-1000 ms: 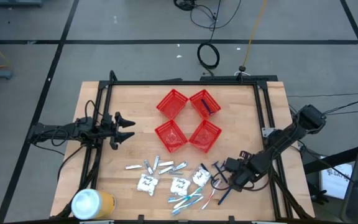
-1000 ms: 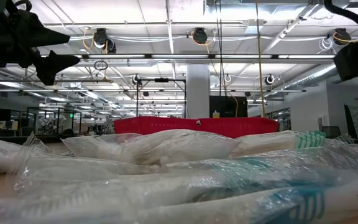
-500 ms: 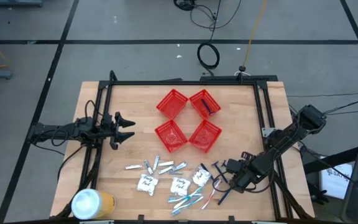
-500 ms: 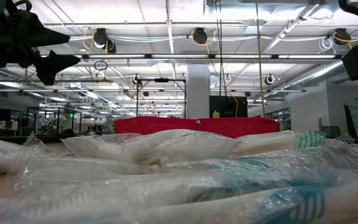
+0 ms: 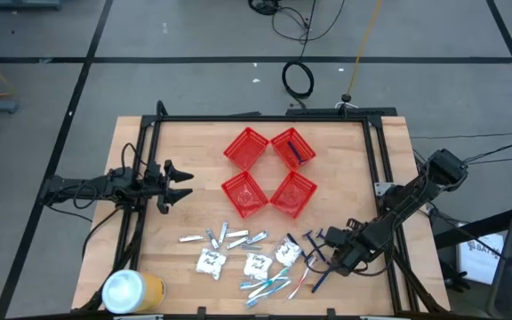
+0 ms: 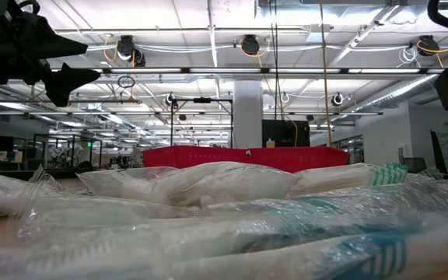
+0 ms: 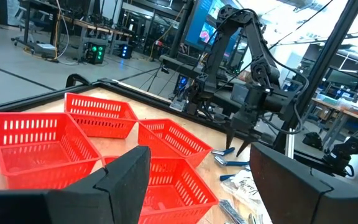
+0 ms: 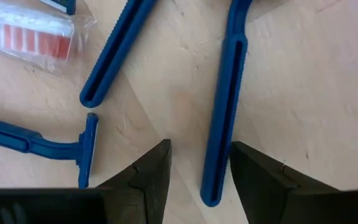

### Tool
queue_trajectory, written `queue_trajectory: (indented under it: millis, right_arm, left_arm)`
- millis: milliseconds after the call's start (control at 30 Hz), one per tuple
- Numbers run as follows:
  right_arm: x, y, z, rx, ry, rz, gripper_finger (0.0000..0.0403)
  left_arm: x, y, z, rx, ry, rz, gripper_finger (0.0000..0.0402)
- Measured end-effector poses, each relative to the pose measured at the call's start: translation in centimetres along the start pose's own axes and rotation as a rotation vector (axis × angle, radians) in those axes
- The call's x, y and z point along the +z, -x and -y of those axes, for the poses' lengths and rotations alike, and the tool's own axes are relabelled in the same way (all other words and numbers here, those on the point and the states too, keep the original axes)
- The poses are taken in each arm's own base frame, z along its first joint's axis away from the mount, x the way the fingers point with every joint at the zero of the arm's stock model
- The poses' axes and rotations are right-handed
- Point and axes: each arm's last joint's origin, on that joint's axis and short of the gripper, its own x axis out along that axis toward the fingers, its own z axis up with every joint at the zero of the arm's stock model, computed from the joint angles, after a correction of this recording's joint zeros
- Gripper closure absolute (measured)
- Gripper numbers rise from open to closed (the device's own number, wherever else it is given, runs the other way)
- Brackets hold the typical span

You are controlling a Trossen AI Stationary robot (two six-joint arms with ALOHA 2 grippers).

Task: Pick & Place Travel size toiletries
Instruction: Put the blue razor into the top right red bin

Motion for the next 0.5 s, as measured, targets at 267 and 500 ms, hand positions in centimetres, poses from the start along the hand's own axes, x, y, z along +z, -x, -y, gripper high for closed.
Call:
queue_trajectory:
  millis: [267,500]
  right_arm:
    - [-0.32,-0.49,0.61,-0.026,0.01,-0.031,0.0249]
    - [-0.35,-0.53,0.66,-0.028,0.015,-0.037,0.0288]
  left_arm:
    - [0.0,0.0,0.0,0.0,0.0,0.0,0.0131]
    - [0.01,0.0,0.0,0.0,0.0,0.0,0.0131]
